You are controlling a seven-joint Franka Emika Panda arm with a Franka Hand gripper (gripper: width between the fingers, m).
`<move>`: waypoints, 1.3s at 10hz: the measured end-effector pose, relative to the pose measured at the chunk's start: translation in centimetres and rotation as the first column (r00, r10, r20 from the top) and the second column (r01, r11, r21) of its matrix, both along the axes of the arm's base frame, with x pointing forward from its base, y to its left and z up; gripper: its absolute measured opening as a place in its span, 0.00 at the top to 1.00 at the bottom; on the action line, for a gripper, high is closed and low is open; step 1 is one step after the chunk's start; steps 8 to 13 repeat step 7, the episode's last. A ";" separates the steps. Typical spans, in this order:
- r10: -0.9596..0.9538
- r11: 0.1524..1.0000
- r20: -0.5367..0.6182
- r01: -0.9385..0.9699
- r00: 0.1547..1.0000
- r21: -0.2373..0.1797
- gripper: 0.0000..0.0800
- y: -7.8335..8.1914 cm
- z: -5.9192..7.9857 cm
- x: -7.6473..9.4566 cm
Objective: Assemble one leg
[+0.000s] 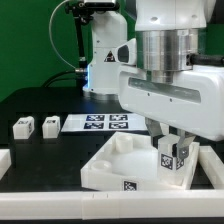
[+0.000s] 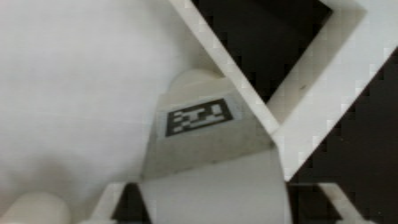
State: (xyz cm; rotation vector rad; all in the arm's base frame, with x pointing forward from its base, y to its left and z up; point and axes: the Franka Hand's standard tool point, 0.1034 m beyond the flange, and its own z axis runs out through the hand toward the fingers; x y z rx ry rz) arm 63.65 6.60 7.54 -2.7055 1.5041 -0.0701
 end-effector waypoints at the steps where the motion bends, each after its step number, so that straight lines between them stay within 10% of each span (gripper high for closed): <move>1: 0.002 1.000 0.001 -0.002 1.000 0.001 0.27 0.1 0.1 0.0; 13: 0.017 1.000 0.021 -0.017 1.000 0.012 0.19 1.4 1.4 0.4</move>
Offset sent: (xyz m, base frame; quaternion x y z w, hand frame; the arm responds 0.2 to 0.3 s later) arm -0.0013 0.0224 0.0321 -0.0003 -0.0144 -0.0217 0.9997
